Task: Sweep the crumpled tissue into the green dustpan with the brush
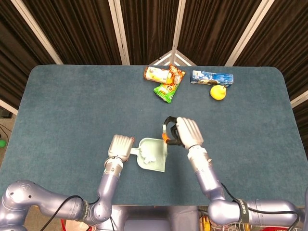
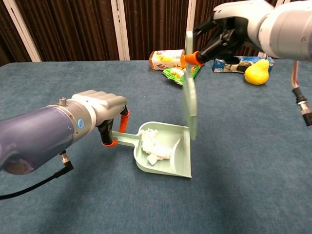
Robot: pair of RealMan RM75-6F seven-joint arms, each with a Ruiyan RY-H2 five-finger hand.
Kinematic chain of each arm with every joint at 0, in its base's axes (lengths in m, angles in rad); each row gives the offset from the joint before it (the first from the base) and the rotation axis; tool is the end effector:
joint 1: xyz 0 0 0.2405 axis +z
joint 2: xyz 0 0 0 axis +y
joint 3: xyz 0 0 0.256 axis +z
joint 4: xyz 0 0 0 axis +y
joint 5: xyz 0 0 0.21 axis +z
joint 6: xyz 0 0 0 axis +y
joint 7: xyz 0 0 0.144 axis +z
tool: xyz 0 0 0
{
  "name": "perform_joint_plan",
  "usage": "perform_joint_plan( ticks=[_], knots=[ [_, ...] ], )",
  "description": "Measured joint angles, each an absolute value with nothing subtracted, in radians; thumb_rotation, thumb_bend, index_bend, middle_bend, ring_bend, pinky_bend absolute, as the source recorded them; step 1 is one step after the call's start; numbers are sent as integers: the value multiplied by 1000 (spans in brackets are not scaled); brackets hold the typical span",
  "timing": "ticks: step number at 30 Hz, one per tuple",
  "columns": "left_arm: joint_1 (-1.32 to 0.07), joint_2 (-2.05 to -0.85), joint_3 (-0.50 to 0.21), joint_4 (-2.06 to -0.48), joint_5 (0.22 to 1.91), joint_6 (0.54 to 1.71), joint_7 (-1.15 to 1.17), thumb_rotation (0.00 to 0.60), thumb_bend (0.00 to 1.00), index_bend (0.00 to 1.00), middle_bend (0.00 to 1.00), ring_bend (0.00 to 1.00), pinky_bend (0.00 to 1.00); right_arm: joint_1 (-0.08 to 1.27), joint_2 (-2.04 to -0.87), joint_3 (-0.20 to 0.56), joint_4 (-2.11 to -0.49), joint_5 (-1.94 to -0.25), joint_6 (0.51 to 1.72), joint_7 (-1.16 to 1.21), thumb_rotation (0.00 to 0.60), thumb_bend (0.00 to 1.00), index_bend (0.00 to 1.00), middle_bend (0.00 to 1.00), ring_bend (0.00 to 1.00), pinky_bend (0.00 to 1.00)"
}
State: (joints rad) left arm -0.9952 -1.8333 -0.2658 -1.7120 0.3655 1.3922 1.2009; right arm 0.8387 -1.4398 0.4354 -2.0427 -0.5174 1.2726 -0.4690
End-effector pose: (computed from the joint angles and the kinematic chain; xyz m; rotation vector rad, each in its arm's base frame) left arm -0.0571 0.2993 -0.0732 -1.8391 -0.8787 -0.4465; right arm -0.0504 -0.3245 0.0504 1.4522 -1.4575 1.1623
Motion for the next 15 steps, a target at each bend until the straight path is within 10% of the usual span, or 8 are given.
perform_joint_plan(
  ticks=[15],
  knots=[
    [-1030,-1805,-300,-1766,281,1445,1261,600,607,650,1000,1000,949,798,-1449,314,-2007,-549,1282,-484,600,644,873,911,922,874]
  ],
)
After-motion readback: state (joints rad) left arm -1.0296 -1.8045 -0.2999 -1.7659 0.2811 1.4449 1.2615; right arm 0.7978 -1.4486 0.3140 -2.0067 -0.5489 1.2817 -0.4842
